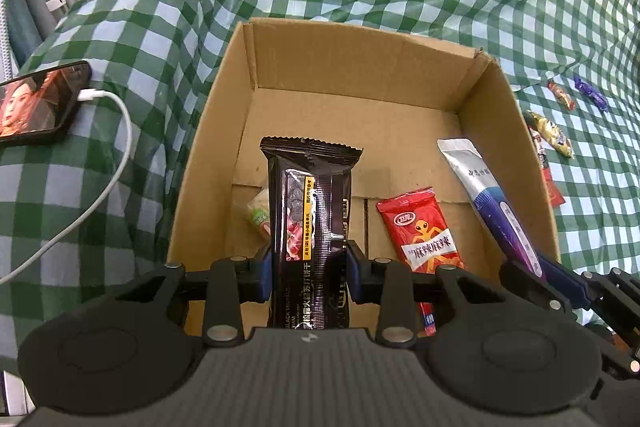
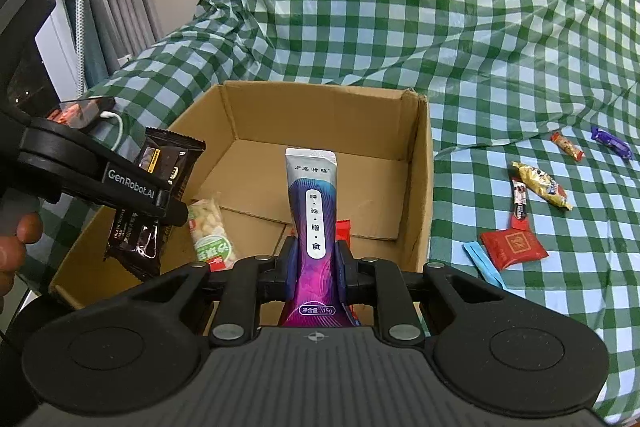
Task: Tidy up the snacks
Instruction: 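Carry both snacks over the box and open both tools to drop them inside, then withdraw both tools from the box toward the remaining snacks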
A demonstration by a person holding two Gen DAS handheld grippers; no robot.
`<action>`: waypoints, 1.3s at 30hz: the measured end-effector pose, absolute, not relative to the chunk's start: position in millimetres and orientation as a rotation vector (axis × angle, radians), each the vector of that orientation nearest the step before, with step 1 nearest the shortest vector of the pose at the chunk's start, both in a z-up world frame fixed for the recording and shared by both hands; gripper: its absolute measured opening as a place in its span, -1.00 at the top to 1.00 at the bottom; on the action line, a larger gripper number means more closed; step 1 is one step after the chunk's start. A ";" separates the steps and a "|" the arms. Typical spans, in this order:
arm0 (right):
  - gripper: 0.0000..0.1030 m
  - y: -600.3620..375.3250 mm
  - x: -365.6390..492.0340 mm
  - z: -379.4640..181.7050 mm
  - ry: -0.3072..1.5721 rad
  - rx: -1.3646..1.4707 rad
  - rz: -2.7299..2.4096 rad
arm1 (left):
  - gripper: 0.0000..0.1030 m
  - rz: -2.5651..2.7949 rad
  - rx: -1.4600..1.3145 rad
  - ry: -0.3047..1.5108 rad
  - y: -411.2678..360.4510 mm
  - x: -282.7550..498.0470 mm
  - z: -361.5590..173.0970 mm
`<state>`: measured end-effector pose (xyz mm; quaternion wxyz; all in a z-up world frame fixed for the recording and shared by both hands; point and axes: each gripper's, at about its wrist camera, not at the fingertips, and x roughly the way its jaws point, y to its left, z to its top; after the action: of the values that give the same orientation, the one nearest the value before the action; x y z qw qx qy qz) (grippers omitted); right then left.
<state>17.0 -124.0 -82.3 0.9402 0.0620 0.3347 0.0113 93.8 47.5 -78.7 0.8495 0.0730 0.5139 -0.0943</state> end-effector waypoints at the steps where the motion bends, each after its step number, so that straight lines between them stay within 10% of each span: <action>1: 0.61 -123.8 19.7 -84.0 0.686 0.128 0.022 | 0.24 -0.198 0.158 1.086 46.3 96.1 -81.1; 9: 0.61 -128.4 38.2 -96.4 0.710 0.132 0.015 | 0.24 -0.188 0.189 1.100 43.0 108.3 -95.0; 13: 0.41 -131.5 48.4 -98.3 0.709 0.150 0.017 | -0.98 -0.178 0.235 1.050 41.5 109.6 -92.4; 15: -0.33 -132.8 49.9 -95.5 0.706 0.152 0.010 | -0.99 -0.160 0.245 0.995 44.9 101.5 -84.6; 18: -0.74 -129.9 39.7 -88.2 0.687 0.135 -0.005 | -0.99 -0.179 0.253 1.000 51.4 87.3 -77.3; 39: -0.95 -84.4 -119.7 -28.4 0.570 0.151 0.005 | -0.99 -0.118 0.211 0.887 97.4 -90.6 -21.9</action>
<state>-119.7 -84.4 -28.4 0.9568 0.0742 0.2809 0.0025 -90.6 97.4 -21.9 0.8962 0.1018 0.4280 -0.0567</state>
